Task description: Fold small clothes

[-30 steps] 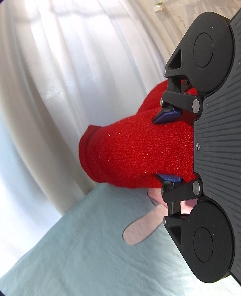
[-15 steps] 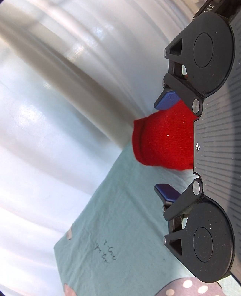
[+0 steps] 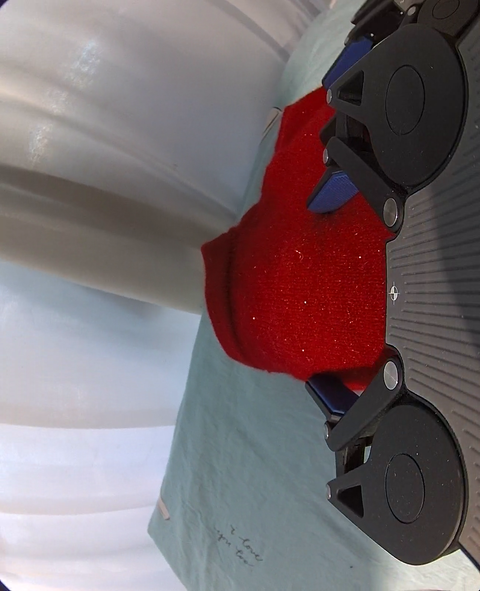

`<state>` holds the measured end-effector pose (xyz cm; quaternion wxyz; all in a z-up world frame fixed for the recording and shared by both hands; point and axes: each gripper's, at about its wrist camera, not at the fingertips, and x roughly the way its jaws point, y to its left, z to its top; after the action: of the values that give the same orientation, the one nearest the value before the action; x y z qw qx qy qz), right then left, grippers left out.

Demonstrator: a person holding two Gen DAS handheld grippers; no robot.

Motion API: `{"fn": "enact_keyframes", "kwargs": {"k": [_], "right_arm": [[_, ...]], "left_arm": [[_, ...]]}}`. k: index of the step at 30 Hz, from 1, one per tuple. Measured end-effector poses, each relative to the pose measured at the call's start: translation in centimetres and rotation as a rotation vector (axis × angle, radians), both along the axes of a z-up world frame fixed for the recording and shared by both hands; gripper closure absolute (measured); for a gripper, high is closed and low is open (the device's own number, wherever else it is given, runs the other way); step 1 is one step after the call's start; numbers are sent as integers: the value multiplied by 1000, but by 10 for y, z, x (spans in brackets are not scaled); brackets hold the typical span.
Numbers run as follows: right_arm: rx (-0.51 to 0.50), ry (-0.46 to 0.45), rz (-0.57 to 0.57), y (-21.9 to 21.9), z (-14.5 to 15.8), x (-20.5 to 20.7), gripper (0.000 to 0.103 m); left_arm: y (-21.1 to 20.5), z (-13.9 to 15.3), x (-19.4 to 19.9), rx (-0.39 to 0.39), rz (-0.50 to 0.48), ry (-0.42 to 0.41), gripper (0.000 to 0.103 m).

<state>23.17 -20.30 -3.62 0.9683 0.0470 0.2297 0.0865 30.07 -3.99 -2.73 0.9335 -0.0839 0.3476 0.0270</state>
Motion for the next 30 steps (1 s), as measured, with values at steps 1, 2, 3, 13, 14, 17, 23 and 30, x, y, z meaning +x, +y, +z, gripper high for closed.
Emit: {"fn": "enact_keyframes", "kwargs": {"k": [1, 2, 3, 13, 14, 17, 23, 30], "right_arm": [[-20, -10, 5, 1, -1, -1, 43], [-31, -14, 9, 2, -4, 1, 43], [-32, -11, 10, 1, -6, 1, 43], [-6, 27, -8, -6, -20, 13, 38], [-2, 28, -11, -6, -23, 14, 38], [-2, 30, -12, -4, -23, 11, 38], [-31, 49, 28, 6, -8, 8, 45], [-173, 61, 96, 31, -2, 34, 71]], "left_arm": [[-2, -2, 2, 12, -4, 3, 3], [-4, -3, 3, 21, -6, 8, 3], [-5, -4, 4, 28, -7, 12, 2], [1, -17, 22, 27, 2, 45, 0], [3, -16, 23, 7, 10, 64, 0], [8, -14, 20, -20, 6, 72, 0], [20, 7, -2, -50, 12, 36, 0], [3, 4, 23, 56, 11, 59, 0]]}}
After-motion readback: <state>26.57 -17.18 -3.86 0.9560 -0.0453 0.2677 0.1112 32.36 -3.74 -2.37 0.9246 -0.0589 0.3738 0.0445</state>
